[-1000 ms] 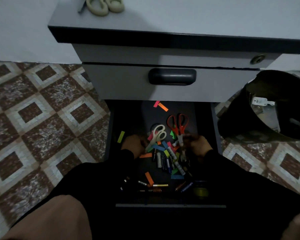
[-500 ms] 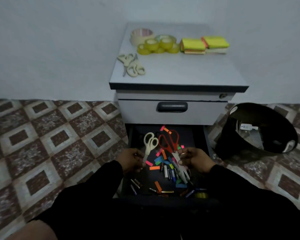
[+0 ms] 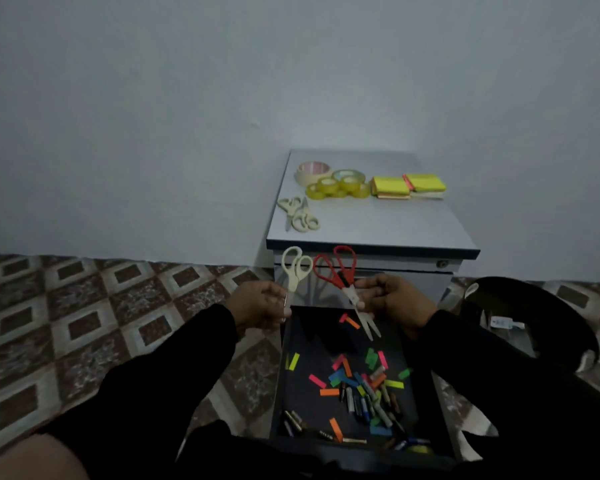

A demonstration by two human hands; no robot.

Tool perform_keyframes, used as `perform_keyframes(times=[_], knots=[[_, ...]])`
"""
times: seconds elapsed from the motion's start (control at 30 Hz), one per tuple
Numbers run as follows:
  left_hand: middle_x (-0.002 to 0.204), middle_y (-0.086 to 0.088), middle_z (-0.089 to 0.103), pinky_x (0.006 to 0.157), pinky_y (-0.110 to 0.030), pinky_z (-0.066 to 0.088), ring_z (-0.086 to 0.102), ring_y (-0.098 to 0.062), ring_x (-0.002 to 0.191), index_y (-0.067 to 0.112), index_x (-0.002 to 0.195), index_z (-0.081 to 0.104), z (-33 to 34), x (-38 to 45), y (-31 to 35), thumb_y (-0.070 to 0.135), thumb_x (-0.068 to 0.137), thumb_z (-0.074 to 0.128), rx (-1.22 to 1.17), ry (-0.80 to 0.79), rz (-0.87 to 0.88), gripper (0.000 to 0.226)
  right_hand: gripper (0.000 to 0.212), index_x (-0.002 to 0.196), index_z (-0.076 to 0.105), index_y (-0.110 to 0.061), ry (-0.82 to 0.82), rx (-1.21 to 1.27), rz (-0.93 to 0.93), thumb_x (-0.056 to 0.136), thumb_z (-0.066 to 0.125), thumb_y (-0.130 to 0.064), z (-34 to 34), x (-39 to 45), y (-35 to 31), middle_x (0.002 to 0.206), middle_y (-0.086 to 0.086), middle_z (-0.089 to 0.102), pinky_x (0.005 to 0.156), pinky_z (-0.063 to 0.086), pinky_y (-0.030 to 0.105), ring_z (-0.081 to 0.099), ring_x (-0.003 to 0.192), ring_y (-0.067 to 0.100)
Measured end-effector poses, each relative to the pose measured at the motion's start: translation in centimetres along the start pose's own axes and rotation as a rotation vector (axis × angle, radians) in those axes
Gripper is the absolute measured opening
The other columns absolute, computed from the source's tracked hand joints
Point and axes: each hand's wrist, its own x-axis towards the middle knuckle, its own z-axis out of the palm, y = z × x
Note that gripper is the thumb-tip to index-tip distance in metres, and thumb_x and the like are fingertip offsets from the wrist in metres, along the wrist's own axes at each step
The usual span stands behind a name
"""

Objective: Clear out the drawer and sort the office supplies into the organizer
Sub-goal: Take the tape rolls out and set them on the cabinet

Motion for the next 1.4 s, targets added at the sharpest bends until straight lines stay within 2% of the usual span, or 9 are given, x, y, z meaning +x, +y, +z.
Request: perform_keyframes(times=[0.1,0.17,0.37,0.53,0.7,0.83,1.13,1.27,1.4], knots=[[0.079,-0.007,0.055,0.050,-0.019,0.053,0.058,-0.016,0.066,0.007,0.090,0.053,-0.8,0.4,2.2,-0.009,0.082,0.062,-0.031,0.011,0.024,0.020,0.026,0.100,0.057,0.000,0.002,0.041,-0.032,0.081,0.056,0.017,0.4,1.4,-2.0,0.079,0.013,0.062,0.047,0.049,0.018,0.061,0.051,0.006],[0.080,-0.006,0.056,0.052,-0.018,0.054,0.058,-0.016,0.069,0.006,0.095,0.054,-1.2,1.0,3.2,-0.007,0.083,0.063,-0.045,0.033,0.026,0.020,0.024,0.099,0.056,-0.001,0.039,0.068,-0.038,0.081,0.057,0.016,0.6,2.5,-3.5,0.075,0.011,0.060,0.047,0.049,0.018,0.060,0.050,0.008],[0.080,-0.008,0.059,0.052,-0.019,0.055,0.062,-0.010,0.058,0.003,0.100,0.056,-2.2,3.3,4.7,-0.008,0.082,0.064,-0.107,0.076,0.026,0.022,0.023,0.102,0.055,0.002,0.086,0.135,-0.025,0.083,0.054,0.015,1.1,6.7,-7.1,0.073,0.011,0.060,0.047,0.050,0.020,0.058,0.057,0.016],[0.082,-0.011,0.058,0.049,-0.019,0.053,0.060,-0.017,0.064,0.001,0.101,0.056,-3.1,4.7,5.1,-0.010,0.081,0.062,-0.170,0.086,0.022,0.024,0.017,0.084,0.054,-0.002,0.146,0.186,0.004,0.083,0.054,0.015,1.2,10.9,-8.5,0.073,0.013,0.058,0.044,0.050,0.018,0.060,0.055,0.016],[0.074,-0.009,0.061,0.050,-0.020,0.054,0.064,-0.011,0.054,0.002,0.096,0.057,-4.6,5.8,5.2,-0.012,0.081,0.062,-0.136,0.137,0.023,0.021,0.021,0.074,0.054,-0.007,0.228,0.117,0.028,0.081,0.061,0.011,1.3,14.3,-8.4,0.063,0.009,0.058,0.040,0.044,0.016,0.056,0.040,0.006],[0.073,-0.008,0.060,0.051,-0.021,0.055,0.064,-0.009,0.051,0.003,0.091,0.058,-5.7,6.3,5.6,-0.012,0.082,0.061,-0.103,0.151,0.021,0.018,0.021,0.072,0.055,-0.007,0.246,0.116,0.068,0.080,0.064,0.010,1.6,15.7,-7.8,0.051,0.006,0.059,0.045,0.048,0.020,0.056,0.041,0.011],[0.073,-0.006,0.056,0.045,-0.016,0.050,0.055,-0.015,0.064,0.008,0.084,0.056,-5.0,7.3,6.4,-0.010,0.081,0.063,-0.105,0.218,0.047,0.020,0.019,0.073,0.058,-0.008,0.199,-0.081,0.029,0.080,0.064,0.009,1.4,16.1,-7.5,0.069,0.009,0.058,0.061,0.051,0.029,0.055,0.056,0.019],[0.075,-0.008,0.056,0.047,-0.016,0.052,0.055,-0.016,0.065,0.006,0.085,0.057,-4.2,8.0,6.8,-0.011,0.081,0.062,-0.118,0.166,0.039,0.018,0.015,0.085,0.061,-0.003,0.177,-0.139,0.028,0.082,0.059,0.011,1.3,16.0,-7.7,0.072,0.008,0.059,0.052,0.053,0.022,0.057,0.058,0.019],[0.074,-0.009,0.056,0.049,-0.016,0.053,0.060,-0.009,0.051,0.005,0.088,0.056,-3.2,8.9,7.3,-0.009,0.081,0.064,-0.091,0.101,0.040,0.018,0.014,0.080,0.061,-0.005,0.166,-0.212,0.011,0.079,0.064,0.009,1.0,16.1,-7.7,0.078,0.014,0.061,0.076,0.055,0.039,0.058,0.071,0.027]])
